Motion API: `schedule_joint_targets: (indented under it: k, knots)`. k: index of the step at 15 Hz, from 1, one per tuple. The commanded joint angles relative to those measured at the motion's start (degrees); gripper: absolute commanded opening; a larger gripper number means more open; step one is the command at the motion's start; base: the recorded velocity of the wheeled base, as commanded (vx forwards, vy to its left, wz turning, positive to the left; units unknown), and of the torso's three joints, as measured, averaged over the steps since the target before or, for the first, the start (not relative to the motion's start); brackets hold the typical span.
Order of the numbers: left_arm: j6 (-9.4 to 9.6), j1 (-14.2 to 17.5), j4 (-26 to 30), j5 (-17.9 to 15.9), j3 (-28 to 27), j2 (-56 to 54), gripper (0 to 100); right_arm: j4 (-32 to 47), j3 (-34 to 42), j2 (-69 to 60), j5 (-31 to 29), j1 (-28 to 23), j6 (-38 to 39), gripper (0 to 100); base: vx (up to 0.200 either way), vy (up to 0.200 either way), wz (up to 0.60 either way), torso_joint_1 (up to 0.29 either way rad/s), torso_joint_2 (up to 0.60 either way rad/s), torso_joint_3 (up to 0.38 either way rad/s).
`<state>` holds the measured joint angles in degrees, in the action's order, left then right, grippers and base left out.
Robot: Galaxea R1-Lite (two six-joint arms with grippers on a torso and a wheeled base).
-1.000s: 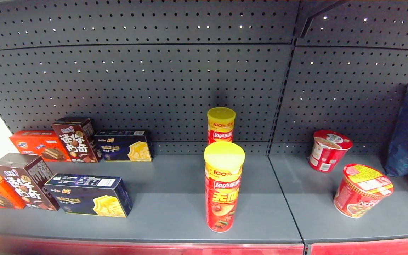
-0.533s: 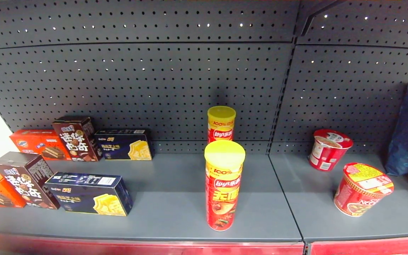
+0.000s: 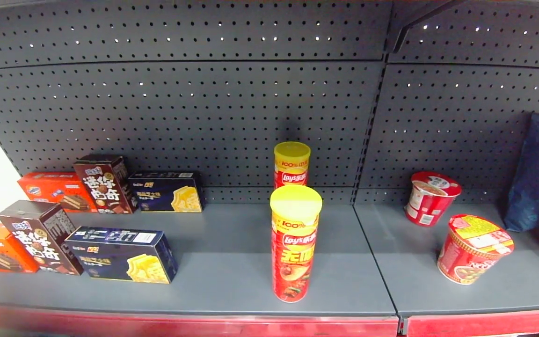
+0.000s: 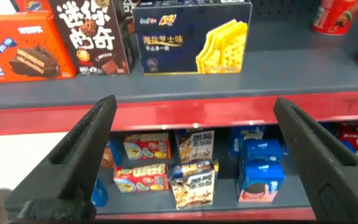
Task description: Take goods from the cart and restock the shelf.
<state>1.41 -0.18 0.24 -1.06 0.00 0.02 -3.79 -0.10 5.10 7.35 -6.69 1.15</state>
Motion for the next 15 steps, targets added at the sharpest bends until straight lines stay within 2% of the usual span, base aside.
schedule_joint_targets:
  k: [1, 12, 15]
  knots:
    - [0.08, 0.0, 0.0, 0.0, 0.0, 0.0, 100, 0.0, 0.0, 0.3, 0.0, 0.0, 0.0, 100, 0.0, 0.0, 0.0, 0.0, 0.0, 0.0]
    - [0.08, 0.0, 0.0, 0.0, 0.0, 0.0, 100, 0.0, 0.0, 0.3, 0.6, 0.1, -0.5, 100, 0.0, 0.0, 0.0, 0.0, 0.0, 0.0]
    - [0.08, 0.0, 0.0, 0.0, 0.0, 0.0, 100, 0.0, 0.0, 0.3, 0.6, 0.0, -3.1, 100, 0.0, 0.0, 0.0, 0.0, 0.0, 0.0]
